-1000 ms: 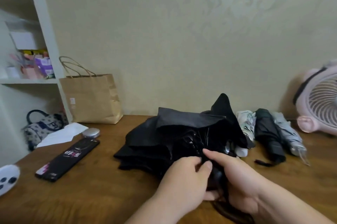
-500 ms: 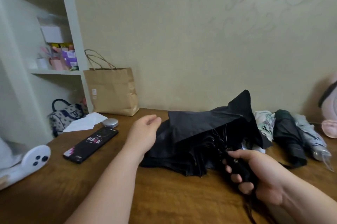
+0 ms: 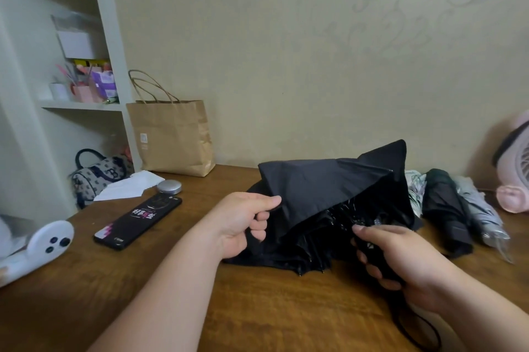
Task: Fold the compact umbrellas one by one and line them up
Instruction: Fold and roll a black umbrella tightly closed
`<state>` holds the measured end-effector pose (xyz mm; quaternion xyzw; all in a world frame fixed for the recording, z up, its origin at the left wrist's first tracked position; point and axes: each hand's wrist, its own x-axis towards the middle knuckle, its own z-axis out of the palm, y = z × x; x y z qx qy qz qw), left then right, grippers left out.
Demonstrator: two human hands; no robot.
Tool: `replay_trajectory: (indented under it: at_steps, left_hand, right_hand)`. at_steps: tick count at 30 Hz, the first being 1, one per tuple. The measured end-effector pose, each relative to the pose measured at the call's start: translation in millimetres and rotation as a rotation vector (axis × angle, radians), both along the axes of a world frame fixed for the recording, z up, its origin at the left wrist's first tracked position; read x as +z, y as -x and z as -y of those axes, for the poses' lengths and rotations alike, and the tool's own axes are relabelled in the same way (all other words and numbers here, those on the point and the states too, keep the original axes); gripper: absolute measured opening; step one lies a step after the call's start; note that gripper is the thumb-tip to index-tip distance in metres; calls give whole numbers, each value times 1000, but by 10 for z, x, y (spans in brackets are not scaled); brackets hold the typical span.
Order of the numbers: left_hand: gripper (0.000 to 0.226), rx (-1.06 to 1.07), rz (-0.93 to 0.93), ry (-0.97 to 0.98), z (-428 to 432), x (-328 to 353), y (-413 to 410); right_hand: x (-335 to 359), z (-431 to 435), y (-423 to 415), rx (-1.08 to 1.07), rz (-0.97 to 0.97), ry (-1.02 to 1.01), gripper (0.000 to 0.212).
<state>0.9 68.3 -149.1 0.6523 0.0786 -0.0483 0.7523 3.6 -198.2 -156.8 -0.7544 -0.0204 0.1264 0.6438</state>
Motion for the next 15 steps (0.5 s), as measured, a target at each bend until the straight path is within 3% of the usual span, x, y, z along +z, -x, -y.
replay_trajectory:
  at_steps: [5,8,12,15]
  left_hand:
    - [17,-25,88,-84,128,-3,35]
    - [15,-41,166,-26,243,-21,40]
    - [15,-115,252,162,465,55,142]
    - [35,-230,375,376,601,129,248]
  right_hand:
    - [71,68,8,-18,83,187,34]
    - [134,136,-42,-77,150,258,27]
    - [202,321,-112,-105,470,712,15]
    - [359,440,-89,-209,765,989,23]
